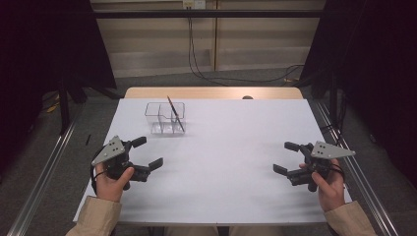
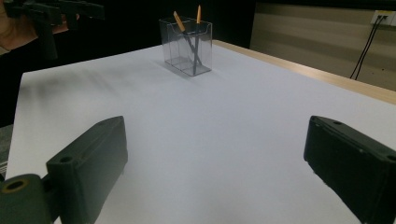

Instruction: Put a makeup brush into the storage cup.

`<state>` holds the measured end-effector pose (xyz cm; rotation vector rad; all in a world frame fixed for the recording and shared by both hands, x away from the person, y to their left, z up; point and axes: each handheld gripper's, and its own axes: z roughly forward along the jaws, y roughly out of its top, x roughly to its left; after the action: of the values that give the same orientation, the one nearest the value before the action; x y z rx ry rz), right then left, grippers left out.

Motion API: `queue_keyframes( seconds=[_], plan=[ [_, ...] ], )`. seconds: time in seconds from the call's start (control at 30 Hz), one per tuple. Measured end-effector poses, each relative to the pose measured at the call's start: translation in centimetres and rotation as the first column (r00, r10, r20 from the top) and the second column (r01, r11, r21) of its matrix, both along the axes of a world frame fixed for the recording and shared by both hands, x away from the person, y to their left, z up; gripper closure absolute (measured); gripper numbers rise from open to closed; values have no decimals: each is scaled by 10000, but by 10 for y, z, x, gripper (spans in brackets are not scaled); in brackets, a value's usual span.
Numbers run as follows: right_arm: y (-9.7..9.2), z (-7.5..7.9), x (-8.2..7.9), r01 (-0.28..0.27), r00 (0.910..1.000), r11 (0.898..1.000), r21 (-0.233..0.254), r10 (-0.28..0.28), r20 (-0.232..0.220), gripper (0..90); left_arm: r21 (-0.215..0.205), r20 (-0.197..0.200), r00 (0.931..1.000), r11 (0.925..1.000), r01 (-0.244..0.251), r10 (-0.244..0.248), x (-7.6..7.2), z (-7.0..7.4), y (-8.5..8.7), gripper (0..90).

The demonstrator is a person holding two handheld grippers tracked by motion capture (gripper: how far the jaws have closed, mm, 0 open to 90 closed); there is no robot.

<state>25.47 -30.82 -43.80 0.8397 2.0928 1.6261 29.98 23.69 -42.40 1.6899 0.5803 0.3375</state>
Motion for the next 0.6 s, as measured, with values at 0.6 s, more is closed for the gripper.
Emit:
queue_keyframes(
  seconds=[0.6],
  plan=[
    [0, 0, 0, 18, 10000, 10000, -9, -18, 7, 56, 13, 28, 9999, 9999, -118, 118, -7, -1, 9, 0]
  ],
)
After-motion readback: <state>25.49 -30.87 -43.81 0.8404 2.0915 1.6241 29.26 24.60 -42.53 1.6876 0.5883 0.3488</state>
